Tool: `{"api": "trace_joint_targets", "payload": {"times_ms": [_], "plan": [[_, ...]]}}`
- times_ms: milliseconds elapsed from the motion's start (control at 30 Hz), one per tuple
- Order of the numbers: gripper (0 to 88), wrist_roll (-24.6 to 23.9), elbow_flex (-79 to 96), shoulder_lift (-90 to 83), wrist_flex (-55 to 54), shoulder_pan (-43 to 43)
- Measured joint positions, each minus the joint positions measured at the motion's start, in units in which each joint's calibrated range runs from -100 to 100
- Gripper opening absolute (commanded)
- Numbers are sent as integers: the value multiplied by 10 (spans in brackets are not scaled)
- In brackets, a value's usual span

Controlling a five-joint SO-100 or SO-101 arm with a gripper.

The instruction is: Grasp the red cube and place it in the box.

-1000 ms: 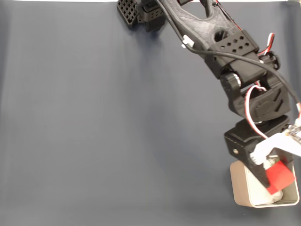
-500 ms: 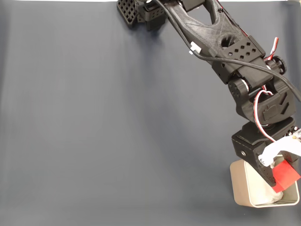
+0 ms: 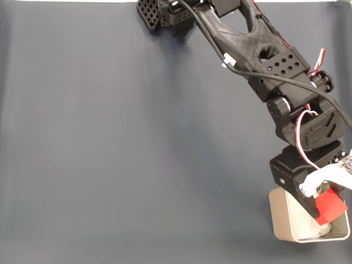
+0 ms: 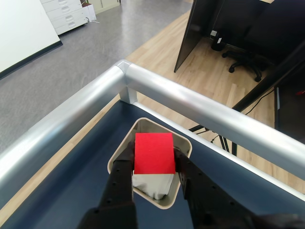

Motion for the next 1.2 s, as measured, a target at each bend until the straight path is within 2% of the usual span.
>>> {"api": "trace_joint_targets", "payload": {"times_ms": [1000,1067,1200], "plan": [[7,-2,0,15,0,1],[58,-2,0,15,0,1],[234,-3,0,15,-6,1]]}}
